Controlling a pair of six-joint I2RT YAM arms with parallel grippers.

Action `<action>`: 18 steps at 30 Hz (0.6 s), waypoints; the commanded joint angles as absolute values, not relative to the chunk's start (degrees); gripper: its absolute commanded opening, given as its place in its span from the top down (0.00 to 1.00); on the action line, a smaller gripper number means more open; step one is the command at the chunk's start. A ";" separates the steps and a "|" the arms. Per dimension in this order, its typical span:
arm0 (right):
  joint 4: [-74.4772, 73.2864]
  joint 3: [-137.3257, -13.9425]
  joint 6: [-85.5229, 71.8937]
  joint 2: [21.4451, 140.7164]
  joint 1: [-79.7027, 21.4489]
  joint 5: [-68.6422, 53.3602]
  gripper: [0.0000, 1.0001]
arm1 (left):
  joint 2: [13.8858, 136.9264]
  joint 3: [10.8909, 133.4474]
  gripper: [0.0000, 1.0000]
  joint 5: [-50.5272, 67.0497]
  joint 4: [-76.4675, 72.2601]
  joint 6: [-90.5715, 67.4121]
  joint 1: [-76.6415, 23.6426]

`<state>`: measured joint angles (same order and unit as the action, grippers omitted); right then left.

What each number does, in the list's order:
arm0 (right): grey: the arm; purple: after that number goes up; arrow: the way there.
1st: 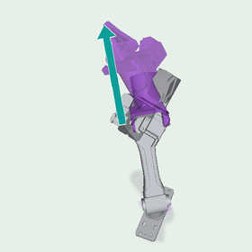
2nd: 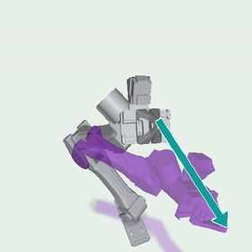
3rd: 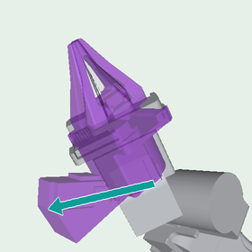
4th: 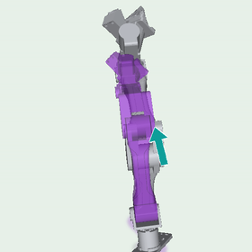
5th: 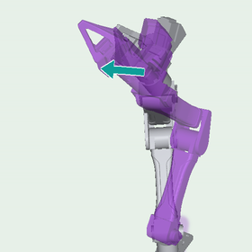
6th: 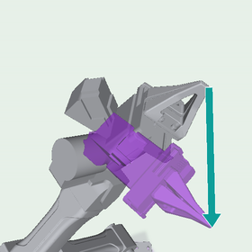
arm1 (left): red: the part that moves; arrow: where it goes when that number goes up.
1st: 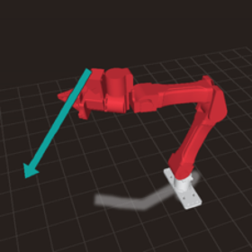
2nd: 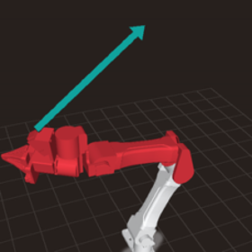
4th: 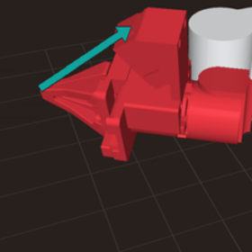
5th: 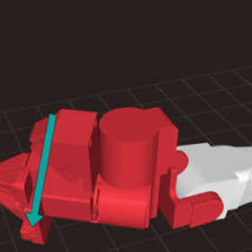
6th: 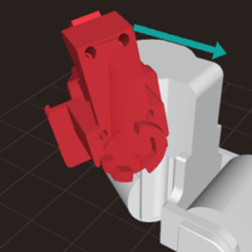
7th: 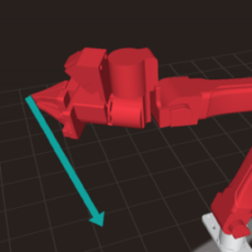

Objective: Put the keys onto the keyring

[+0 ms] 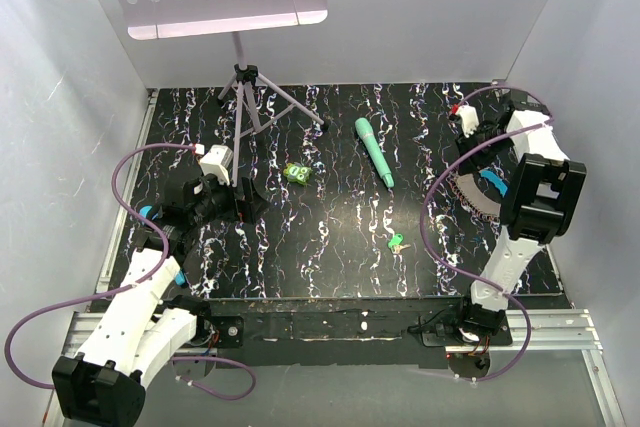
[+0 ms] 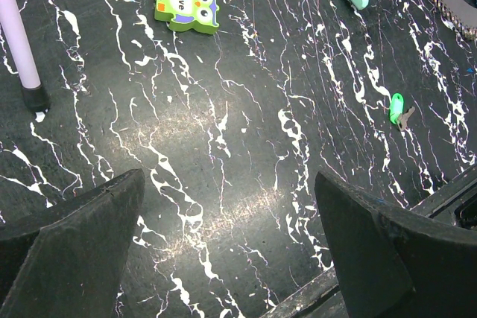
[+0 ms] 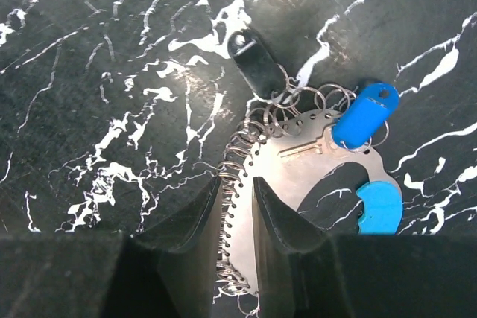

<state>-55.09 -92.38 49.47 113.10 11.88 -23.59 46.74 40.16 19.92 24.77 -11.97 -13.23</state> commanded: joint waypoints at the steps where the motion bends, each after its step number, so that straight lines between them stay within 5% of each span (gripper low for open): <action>1: -56.69 -89.57 64.66 106.71 11.60 -30.84 0.68 | 46.58 40.69 0.02 19.78 23.64 -11.16 -12.92; 7: -57.66 -88.94 78.74 106.08 11.60 -31.47 0.63 | 46.49 40.61 0.00 19.60 23.73 -10.99 -12.83; 18: -53.09 -91.76 78.67 112.76 10.29 -23.56 0.64 | 47.72 40.61 0.01 19.07 23.91 -10.90 -12.83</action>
